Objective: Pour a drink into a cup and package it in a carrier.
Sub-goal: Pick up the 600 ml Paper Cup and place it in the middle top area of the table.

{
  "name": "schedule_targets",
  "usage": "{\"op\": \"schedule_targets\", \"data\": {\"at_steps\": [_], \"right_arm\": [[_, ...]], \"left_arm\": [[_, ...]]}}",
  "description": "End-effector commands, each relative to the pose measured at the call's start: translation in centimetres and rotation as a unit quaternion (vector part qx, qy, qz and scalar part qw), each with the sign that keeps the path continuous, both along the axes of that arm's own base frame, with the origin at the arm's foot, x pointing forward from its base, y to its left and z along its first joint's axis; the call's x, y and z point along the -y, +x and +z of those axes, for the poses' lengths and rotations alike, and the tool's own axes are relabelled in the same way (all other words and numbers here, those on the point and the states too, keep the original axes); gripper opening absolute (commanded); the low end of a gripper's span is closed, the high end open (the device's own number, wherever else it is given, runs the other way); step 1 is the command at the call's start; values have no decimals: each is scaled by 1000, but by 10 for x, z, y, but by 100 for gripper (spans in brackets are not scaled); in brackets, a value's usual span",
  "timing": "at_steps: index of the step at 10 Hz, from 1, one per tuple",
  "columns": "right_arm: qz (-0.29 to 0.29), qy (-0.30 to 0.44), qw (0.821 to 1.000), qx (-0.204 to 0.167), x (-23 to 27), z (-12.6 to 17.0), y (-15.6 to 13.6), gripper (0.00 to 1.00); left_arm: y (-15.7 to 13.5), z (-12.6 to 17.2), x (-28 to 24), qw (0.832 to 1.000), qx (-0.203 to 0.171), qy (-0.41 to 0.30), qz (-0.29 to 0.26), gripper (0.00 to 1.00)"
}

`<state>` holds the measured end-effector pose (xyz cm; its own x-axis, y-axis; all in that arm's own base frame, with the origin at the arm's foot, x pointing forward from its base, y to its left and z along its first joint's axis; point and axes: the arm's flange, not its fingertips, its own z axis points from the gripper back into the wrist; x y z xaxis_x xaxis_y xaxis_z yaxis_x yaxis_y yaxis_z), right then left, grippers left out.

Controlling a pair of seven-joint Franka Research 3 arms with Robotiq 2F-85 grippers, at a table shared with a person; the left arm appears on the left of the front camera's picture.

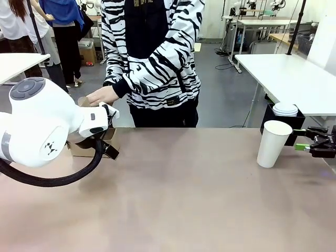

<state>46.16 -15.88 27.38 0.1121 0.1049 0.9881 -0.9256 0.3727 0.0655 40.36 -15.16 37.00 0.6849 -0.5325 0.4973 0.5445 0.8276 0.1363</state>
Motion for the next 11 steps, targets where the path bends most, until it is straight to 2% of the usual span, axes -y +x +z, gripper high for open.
{"op": "schedule_targets", "data": {"at_steps": [1, 3, 8, 11], "right_arm": [[18, 0, 1000, -3, -10, 3, 6, 100], [21, 17, 1000, -9, -21, -10, 19, 100], [32, 38, 999, 6, -40, -30, 36, 100], [50, 62, 997, -7, -52, -41, 48, 100]], "left_arm": [[0, 0, 0, 1000, 0, -1, -1, 100], [0, 0, 0, 1000, 0, -1, -1, 100], [0, 0, 0, 1000, 0, -1, -1, 100], [0, 0, 0, 1000, 0, -1, -1, 100]]}}
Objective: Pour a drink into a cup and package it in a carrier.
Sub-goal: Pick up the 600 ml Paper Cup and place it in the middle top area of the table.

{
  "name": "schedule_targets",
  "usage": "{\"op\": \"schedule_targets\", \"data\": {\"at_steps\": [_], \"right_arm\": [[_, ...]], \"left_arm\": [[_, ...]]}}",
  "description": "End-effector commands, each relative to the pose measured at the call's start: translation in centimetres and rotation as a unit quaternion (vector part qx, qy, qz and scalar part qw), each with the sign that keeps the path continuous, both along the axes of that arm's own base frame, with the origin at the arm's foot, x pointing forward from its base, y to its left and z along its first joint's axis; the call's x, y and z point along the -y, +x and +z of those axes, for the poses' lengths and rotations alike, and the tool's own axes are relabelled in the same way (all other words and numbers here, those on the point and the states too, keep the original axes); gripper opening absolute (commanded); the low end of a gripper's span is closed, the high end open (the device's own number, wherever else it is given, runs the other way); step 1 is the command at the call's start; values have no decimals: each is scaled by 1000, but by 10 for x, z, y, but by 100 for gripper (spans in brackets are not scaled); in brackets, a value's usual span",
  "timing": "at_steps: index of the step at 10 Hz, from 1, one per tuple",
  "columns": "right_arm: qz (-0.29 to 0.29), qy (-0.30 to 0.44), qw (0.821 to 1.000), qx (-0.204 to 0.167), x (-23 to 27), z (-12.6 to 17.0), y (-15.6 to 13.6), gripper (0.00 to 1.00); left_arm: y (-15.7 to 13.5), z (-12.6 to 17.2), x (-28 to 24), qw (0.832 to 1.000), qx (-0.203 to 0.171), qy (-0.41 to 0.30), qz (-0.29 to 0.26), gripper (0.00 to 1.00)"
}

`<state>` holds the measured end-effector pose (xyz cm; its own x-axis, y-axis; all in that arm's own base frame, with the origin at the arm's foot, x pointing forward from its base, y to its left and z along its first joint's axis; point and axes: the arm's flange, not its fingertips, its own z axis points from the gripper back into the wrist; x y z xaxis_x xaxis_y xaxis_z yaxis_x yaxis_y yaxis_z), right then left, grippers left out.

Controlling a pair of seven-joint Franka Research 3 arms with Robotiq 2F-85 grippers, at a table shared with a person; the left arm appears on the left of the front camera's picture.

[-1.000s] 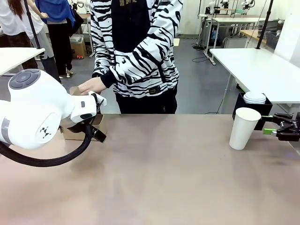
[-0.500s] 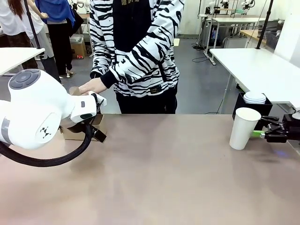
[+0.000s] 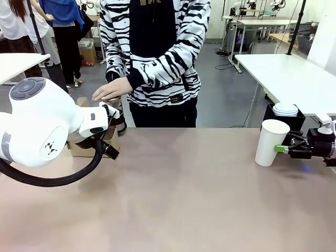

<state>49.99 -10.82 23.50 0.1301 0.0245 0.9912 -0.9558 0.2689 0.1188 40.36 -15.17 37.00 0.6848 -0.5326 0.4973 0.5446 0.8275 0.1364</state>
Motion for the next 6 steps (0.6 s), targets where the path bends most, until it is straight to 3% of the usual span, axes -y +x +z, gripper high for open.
{"op": "schedule_targets", "data": {"at_steps": [1, 6], "right_arm": [[10, 20, 1000, 1, -6, -5, 14, 100], [54, 30, 998, 12, -34, -8, 23, 100]], "left_arm": [[0, 0, 0, 1000, 0, -1, -1, 100], [0, 0, 0, 1000, 0, -1, -1, 100]]}}
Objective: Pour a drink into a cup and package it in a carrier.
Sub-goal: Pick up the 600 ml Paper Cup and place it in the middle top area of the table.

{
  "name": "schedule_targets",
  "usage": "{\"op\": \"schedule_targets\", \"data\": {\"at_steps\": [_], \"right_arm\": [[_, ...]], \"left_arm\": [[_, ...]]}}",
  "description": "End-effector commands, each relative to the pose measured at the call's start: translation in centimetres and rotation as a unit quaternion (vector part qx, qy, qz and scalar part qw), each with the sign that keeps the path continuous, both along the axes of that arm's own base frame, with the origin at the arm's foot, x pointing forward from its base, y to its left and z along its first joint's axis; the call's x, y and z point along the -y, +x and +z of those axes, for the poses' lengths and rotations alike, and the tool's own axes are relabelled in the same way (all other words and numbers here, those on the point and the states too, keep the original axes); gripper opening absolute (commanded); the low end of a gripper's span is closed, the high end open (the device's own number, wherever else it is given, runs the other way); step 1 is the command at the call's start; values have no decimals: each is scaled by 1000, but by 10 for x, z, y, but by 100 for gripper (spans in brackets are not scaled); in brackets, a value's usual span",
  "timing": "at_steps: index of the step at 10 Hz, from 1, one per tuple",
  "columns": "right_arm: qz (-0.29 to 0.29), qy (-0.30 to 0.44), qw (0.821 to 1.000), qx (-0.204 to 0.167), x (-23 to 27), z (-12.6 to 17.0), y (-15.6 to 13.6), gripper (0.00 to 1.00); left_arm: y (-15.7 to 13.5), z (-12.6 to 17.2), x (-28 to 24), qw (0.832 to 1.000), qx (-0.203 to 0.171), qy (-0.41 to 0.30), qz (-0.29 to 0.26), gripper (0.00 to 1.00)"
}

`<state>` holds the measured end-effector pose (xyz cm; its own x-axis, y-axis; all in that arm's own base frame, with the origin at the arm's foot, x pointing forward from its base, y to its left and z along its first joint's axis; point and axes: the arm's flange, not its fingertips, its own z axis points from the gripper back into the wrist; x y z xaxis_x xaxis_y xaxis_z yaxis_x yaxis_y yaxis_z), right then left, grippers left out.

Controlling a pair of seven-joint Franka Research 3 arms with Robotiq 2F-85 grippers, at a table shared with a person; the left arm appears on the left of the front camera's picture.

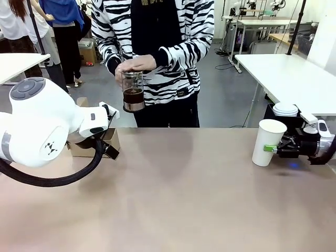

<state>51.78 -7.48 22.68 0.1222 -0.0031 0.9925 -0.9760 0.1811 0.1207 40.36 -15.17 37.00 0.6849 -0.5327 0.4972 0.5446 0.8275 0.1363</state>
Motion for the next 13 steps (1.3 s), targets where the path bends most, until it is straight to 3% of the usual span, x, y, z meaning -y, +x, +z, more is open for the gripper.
{"op": "schedule_targets", "data": {"at_steps": [1, 2, 3, 6, 8, 9, 12, 13], "right_arm": [[9, -1, 1000, -4, 2, -1, 4, 80], [11, -7, 999, -36, 12, -4, 7, 80], [3, 0, 1000, -1, -1, -1, 1, 80], [5, 0, 1000, -7, 2, -3, 1, 81], [-53, -8, 998, 19, -41, 56, -32, 81], [-81, -2, 996, 22, -68, 79, -34, 81], [-121, 26, 992, -19, -142, 109, 7, 81], [-139, 28, 990, -17, -161, 110, 28, 81]], "left_arm": [[0, 0, 0, 1000, 0, -1, -1, 100], [0, 0, 0, 1000, 0, -1, -1, 100], [0, 0, 0, 1000, 0, -1, -1, 100], [0, 0, 0, 1000, 0, -1, -1, 100], [0, 0, 0, 1000, 0, -1, -1, 100], [0, 0, 0, 1000, 0, -1, -1, 100], [0, 0, 0, 1000, 0, -1, -1, 100], [0, 0, 0, 1000, 0, -1, -1, 100]]}}
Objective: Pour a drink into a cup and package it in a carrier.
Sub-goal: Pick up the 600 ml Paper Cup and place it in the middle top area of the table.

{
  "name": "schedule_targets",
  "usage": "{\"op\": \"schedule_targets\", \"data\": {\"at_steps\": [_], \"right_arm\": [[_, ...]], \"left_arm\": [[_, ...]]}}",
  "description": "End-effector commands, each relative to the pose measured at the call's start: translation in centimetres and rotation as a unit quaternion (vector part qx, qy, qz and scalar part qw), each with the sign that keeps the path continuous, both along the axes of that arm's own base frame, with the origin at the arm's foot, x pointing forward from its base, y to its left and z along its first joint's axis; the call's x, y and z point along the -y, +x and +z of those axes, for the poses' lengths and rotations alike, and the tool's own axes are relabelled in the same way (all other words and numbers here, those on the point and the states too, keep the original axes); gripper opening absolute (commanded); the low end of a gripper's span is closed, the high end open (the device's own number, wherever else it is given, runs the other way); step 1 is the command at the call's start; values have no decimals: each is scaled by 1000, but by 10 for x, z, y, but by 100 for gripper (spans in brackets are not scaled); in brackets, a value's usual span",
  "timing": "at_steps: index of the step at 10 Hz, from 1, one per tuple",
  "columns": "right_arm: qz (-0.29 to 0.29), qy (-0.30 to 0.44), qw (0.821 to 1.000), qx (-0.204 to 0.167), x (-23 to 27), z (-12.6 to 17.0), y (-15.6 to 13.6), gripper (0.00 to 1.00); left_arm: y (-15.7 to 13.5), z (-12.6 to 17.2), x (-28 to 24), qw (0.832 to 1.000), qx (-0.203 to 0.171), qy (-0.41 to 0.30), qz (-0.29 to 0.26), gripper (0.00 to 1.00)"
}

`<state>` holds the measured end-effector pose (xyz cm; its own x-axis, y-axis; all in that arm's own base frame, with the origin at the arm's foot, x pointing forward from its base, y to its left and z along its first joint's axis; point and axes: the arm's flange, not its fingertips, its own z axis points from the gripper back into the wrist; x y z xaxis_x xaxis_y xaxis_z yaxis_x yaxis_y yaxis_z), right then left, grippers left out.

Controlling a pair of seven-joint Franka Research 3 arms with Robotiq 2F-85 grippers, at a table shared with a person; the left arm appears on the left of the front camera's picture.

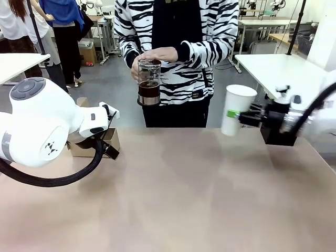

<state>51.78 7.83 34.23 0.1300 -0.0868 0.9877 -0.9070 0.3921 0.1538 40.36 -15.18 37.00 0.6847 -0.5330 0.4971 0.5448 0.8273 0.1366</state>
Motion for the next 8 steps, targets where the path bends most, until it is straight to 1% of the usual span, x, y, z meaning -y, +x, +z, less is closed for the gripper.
{"op": "schedule_targets", "data": {"at_steps": [1, 3, 5, 7, 8], "right_arm": [[-41, 5, 999, -10, -29, -9, 51, 81], [-50, 1, 999, 1, -54, -22, 85, 81], [-67, -1, 998, -12, -68, -43, 111, 81], [-69, -10, 997, -40, -71, -68, 122, 81], [-79, -14, 996, -41, -69, -78, 125, 81]], "left_arm": [[0, 0, 0, 1000, 0, -1, 0, 100], [0, 0, 0, 1000, 0, -1, 0, 100], [0, 0, 0, 1000, 0, -1, 0, 100], [0, 0, 0, 1000, 0, -1, 0, 100], [0, 0, 0, 1000, 0, -1, 0, 100]]}}
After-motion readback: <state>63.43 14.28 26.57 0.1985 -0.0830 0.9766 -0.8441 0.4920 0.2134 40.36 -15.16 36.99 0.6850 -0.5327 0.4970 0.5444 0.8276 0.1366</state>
